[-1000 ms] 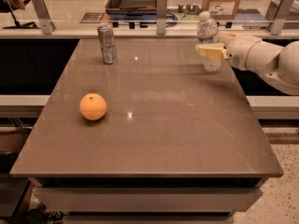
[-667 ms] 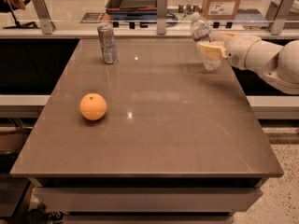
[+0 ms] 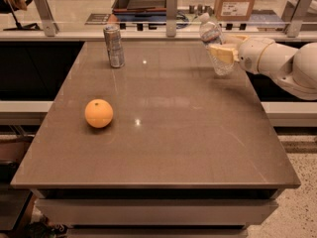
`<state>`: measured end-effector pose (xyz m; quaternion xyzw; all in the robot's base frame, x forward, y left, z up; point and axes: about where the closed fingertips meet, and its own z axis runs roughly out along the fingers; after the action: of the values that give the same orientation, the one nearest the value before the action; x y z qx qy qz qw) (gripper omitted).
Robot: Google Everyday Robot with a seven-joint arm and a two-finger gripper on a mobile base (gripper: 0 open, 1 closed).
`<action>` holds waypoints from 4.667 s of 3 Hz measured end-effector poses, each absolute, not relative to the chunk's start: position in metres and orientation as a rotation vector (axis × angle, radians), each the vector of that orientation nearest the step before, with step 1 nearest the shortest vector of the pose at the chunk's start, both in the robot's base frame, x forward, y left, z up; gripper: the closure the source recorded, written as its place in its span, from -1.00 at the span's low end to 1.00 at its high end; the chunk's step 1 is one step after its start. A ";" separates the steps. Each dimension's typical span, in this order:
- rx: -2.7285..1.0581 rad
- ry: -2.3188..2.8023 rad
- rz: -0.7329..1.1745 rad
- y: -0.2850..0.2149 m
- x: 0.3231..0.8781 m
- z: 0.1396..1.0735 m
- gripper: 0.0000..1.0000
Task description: Move water bottle near orange
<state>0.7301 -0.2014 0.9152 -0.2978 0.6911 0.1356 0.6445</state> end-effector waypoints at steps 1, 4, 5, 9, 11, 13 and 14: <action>-0.678 1.573 0.309 -0.201 0.730 0.915 1.00; -0.627 1.479 0.489 -0.167 0.712 0.962 1.00; -0.549 1.421 0.540 -0.157 0.683 0.971 1.00; -0.503 1.330 0.520 -0.033 0.535 0.977 1.00; -0.469 1.305 0.532 0.005 0.502 0.968 1.00; -0.399 1.321 0.537 0.008 0.483 0.945 1.00; -0.377 1.342 0.532 0.009 0.477 0.935 1.00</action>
Offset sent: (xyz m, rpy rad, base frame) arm 0.0010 0.0292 0.0421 0.0453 0.0442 0.1183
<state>0.4766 0.0087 0.9349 -0.1716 0.6106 0.2422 0.7342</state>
